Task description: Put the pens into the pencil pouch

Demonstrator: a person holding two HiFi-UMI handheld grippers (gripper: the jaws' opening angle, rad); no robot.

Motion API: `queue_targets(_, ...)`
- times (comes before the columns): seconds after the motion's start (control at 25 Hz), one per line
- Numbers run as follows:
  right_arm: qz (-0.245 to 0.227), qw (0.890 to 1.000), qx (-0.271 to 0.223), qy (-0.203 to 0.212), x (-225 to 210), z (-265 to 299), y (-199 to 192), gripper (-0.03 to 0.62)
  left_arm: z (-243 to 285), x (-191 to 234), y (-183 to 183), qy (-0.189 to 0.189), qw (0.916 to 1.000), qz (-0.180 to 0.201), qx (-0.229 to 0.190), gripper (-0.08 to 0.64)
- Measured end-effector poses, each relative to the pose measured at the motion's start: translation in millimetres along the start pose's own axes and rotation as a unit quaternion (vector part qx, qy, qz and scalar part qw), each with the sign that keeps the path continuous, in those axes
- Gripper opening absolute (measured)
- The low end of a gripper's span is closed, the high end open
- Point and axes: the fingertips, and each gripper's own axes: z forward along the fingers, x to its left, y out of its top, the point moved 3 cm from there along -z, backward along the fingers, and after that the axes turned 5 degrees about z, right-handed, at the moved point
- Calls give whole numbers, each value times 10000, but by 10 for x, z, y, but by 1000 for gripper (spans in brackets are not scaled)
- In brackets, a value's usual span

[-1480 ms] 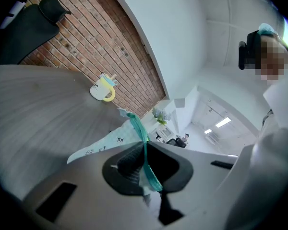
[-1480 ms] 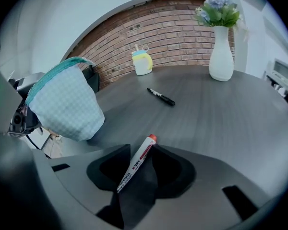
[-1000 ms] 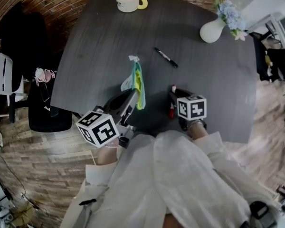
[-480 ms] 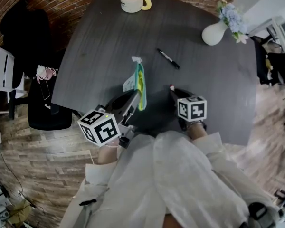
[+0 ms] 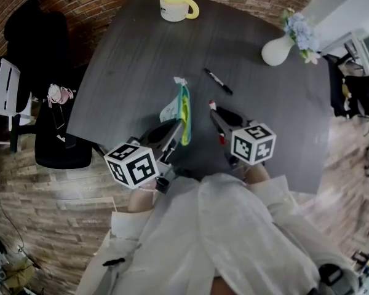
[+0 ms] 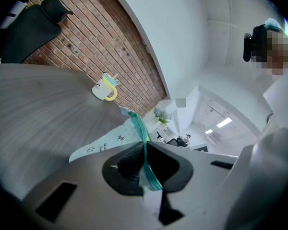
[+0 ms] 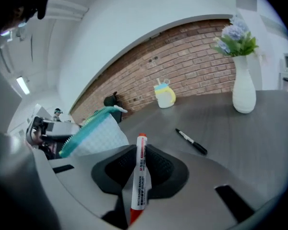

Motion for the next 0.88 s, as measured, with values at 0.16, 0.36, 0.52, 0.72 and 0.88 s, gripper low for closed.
queue_targets(0.16,-409,9963,-533,542,382,-64,445,64,-7,15,2,30,10000,-34,-41,23)
queue_targets(0.36,-504,9859,-1056,1197,779,-108,831,64,-13,4,9,21,10000,-35,-61,23)
queue_targets(0.52,-756,9761,-1404,1473,999,-124,1042,64,-15,10,1,31,10000,-54,-71,23)
queue_targets(0.72,-860,9670,-1628,1762,1215,-87,1218,64,-18,14,-1,38,9999,-64,-87,23)
queue_targets(0.88,-901,9596,-1857,1910,1360,-63,1357,64,-22,14,-16,40,9999,-74,-85,23)
